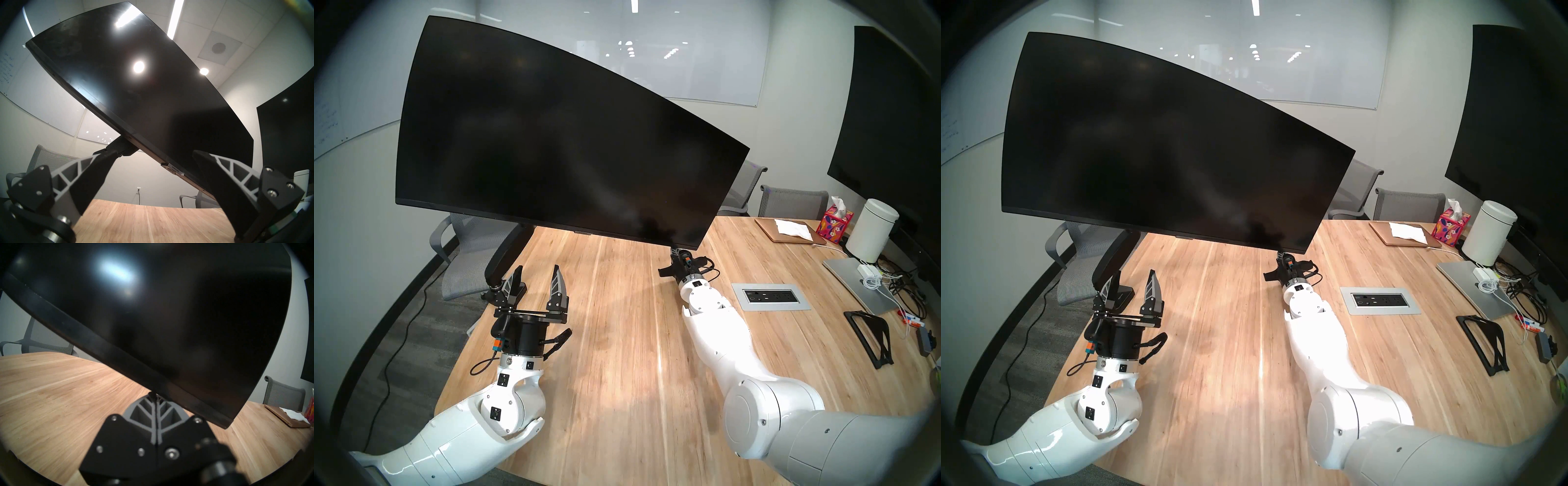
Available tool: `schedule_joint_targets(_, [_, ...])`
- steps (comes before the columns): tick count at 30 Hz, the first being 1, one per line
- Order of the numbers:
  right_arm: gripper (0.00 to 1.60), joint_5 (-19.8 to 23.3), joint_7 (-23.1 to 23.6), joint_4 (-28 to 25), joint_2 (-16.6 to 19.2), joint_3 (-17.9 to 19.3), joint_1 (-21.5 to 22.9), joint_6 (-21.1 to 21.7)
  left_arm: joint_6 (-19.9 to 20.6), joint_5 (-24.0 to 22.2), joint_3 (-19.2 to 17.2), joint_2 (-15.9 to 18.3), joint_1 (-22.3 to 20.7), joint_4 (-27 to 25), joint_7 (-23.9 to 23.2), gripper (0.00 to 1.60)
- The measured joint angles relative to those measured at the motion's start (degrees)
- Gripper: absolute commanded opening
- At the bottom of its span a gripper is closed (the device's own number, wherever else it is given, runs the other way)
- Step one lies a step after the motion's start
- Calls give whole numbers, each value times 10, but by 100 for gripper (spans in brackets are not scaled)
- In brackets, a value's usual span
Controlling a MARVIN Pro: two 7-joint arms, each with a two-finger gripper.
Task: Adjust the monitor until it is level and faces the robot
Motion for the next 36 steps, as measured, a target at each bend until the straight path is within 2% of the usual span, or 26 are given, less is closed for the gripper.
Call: schedule_joint_targets(36, [0, -11, -37, -16, 17, -11, 10, -10, 0, 0, 0, 0, 0, 0, 0, 160])
